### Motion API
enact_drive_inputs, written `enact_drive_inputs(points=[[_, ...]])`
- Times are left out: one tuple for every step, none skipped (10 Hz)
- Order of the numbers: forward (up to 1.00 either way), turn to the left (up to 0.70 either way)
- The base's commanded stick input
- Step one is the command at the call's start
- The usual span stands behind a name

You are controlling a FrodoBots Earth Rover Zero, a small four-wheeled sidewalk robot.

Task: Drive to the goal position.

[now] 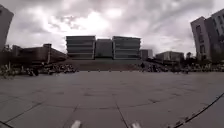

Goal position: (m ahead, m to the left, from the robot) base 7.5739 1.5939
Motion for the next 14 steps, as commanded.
enact_drive_inputs(points=[[0.7,0.0],[0.7,0.0],[0.7,0.0],[0.7,0.0],[0.7,0.0],[0.7,0.0],[0.7,0.0],[0.7,0.0],[0.7,0.0],[0.7,0.0],[0.7,0.0],[0.7,0.0],[0.7,0.0],[0.7,0.0]])
